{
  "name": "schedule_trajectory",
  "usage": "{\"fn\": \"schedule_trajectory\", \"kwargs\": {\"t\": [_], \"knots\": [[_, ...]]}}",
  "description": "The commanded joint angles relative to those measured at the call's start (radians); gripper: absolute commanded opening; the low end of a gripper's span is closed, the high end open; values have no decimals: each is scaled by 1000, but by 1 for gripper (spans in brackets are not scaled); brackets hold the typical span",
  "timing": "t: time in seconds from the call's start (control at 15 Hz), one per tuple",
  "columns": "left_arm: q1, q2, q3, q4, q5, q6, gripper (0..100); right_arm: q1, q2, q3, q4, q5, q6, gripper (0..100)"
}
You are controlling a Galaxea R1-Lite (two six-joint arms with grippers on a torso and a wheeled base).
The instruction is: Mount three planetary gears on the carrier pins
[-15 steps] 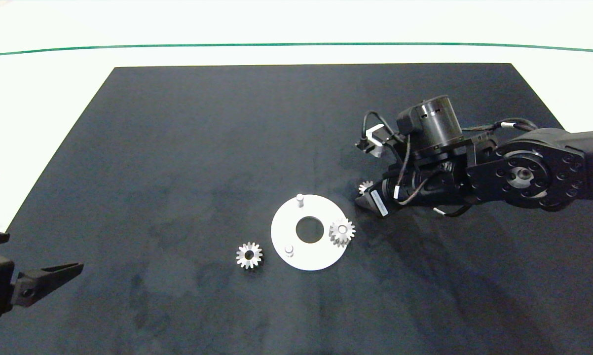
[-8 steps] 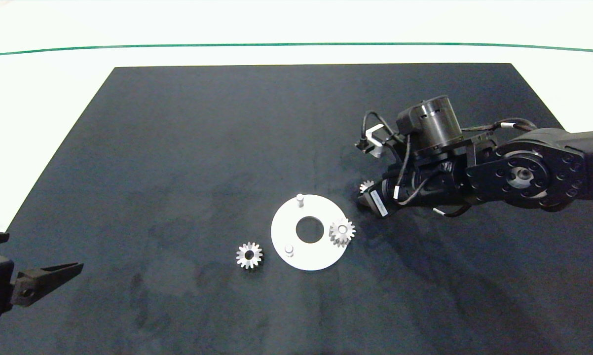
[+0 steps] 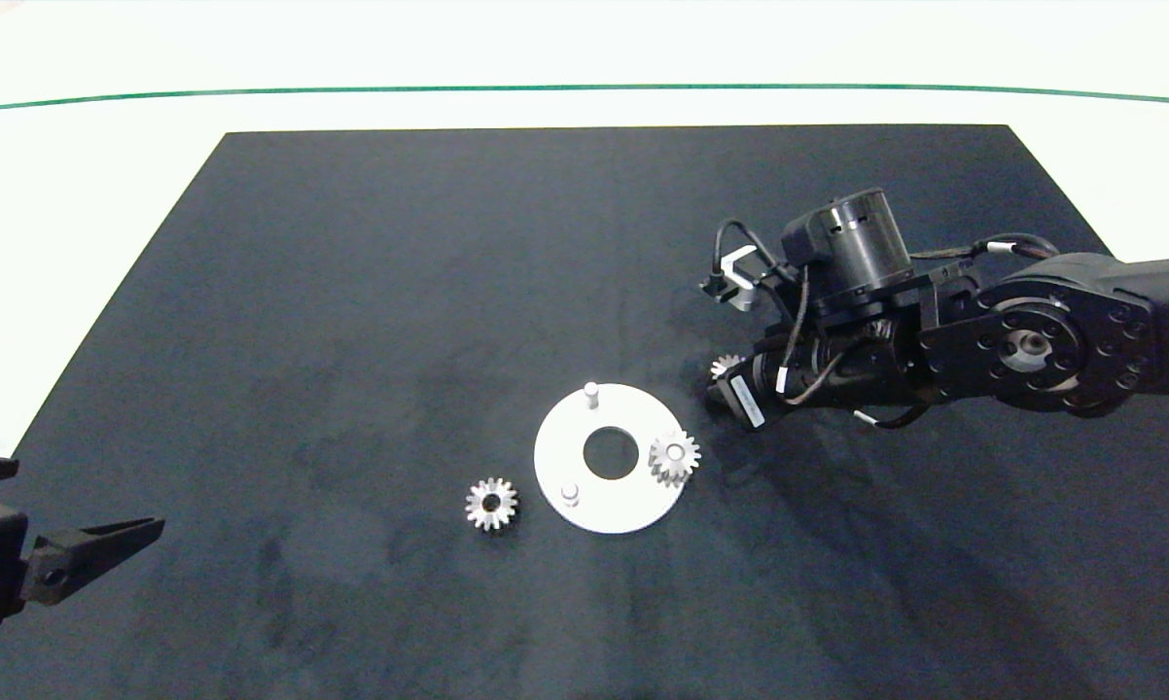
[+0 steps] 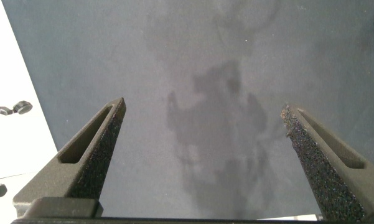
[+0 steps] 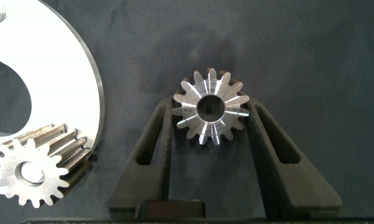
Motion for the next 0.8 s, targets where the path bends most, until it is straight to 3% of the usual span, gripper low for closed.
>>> {"fn": "schedule_trajectory", "kwargs": {"t": [0.07, 0.53, 0.8], "knots": [[0, 1, 0, 3, 1, 0, 100, 2, 0, 5, 1, 0, -2, 27], [0, -1, 1, 3, 1, 0, 100, 8, -10, 17, 3, -3, 6, 13], [0, -1, 1, 3, 1, 2, 100, 17, -38, 17, 4, -4, 6, 13]]}}
